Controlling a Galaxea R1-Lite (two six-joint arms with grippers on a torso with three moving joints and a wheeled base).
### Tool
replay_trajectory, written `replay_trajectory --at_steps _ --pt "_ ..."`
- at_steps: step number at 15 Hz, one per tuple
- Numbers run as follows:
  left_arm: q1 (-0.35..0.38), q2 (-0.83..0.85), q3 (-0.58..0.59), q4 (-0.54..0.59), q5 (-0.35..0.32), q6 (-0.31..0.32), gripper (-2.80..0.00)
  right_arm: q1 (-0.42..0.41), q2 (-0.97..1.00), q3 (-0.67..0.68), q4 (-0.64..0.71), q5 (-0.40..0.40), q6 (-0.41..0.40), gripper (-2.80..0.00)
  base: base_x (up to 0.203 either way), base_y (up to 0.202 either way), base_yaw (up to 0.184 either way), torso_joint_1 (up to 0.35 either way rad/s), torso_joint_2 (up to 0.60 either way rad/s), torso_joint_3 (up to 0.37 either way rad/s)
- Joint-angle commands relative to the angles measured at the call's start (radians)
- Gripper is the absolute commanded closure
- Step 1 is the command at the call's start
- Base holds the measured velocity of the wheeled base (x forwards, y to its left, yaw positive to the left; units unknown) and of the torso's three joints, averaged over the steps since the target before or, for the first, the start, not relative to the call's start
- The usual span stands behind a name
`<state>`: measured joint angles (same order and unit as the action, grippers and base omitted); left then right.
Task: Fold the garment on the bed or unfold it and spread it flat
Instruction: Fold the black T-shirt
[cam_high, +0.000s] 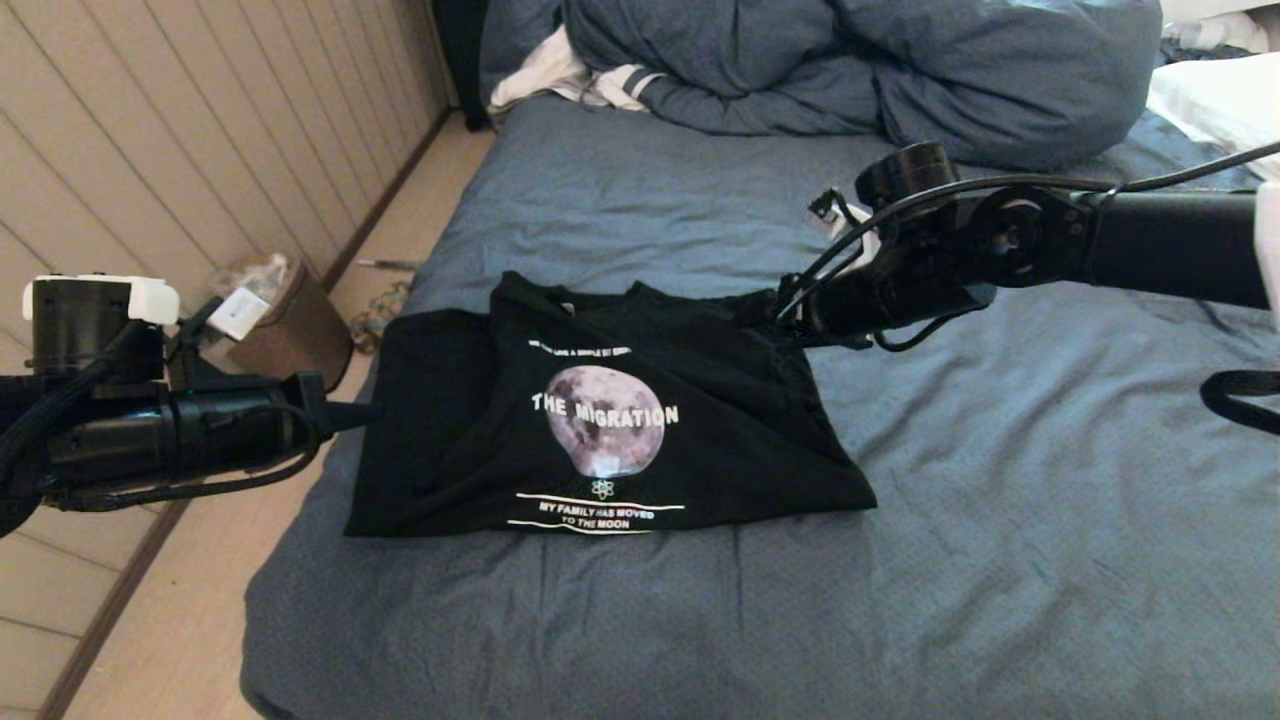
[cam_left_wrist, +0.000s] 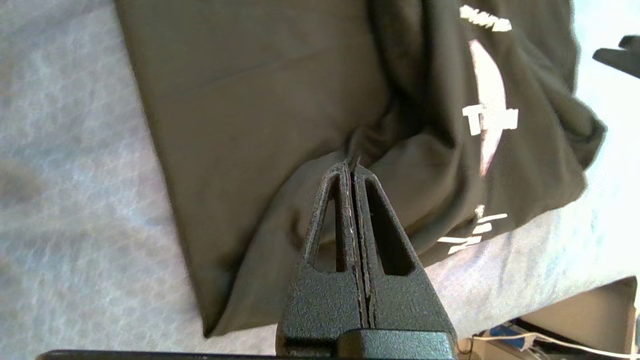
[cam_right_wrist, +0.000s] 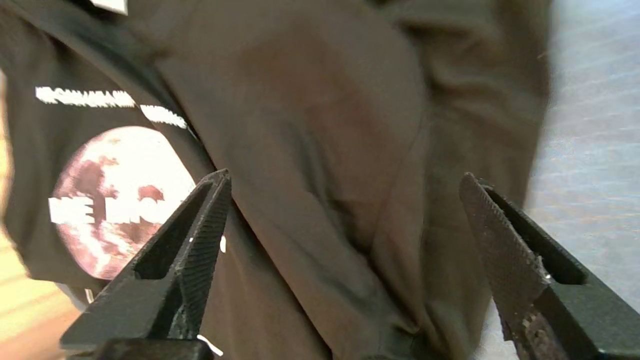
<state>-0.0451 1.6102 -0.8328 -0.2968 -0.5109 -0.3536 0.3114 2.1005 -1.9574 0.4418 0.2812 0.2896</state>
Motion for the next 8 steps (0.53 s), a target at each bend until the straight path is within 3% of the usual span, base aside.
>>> replay_trajectory --at_steps 1,8 --pt "-0.004 0.008 0.004 -0.004 -0.002 -0.004 0.00 0.016 0.041 0.000 -0.027 -0.008 -0.001 -2.80 0.000 0.000 0.000 0.000 0.00 0.000" --pt "-0.010 0.011 0.009 -0.004 -0.003 -0.007 0.00 0.029 0.108 -0.001 -0.157 -0.051 -0.026 -2.80 0.000 0.000 0.000 0.000 0.00 0.000"
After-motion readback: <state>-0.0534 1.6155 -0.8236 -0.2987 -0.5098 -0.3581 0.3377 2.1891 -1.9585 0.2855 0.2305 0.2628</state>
